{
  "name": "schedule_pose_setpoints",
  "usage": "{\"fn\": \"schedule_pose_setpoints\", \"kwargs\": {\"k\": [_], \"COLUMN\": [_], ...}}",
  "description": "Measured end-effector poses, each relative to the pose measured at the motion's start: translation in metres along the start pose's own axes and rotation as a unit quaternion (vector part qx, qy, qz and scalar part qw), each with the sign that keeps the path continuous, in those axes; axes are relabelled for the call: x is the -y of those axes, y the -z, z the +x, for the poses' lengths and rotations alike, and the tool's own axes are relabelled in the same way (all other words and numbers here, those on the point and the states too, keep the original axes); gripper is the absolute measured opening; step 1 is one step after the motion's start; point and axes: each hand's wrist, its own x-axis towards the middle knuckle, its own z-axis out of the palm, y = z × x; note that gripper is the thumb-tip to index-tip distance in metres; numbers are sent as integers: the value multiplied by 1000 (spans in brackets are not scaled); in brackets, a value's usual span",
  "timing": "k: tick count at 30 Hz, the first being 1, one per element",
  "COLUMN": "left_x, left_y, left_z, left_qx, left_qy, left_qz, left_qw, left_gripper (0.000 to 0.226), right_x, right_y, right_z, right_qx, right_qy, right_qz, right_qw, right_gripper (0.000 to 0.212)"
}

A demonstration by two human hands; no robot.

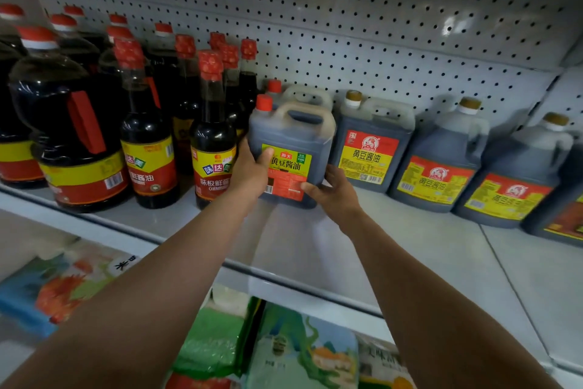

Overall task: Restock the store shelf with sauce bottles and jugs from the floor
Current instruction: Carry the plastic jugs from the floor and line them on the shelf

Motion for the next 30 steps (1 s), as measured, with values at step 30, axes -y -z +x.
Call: {"fn": "schedule_pose_setpoints", "kwargs": {"k": [30], "left_x": [-3], "left_y": [12], "left_z": [-401], "left_qx": [573], "left_qy": [-214], "left_qz": [107], "left_qw": [784], "left_gripper": [59], "right_x": [63], "right_y": [41], "right_z": [-596], "right_qx": [-428], "right_qy": [-352], "right_qz": [-372], "right_qw": [744], "right_gripper": [68]}}
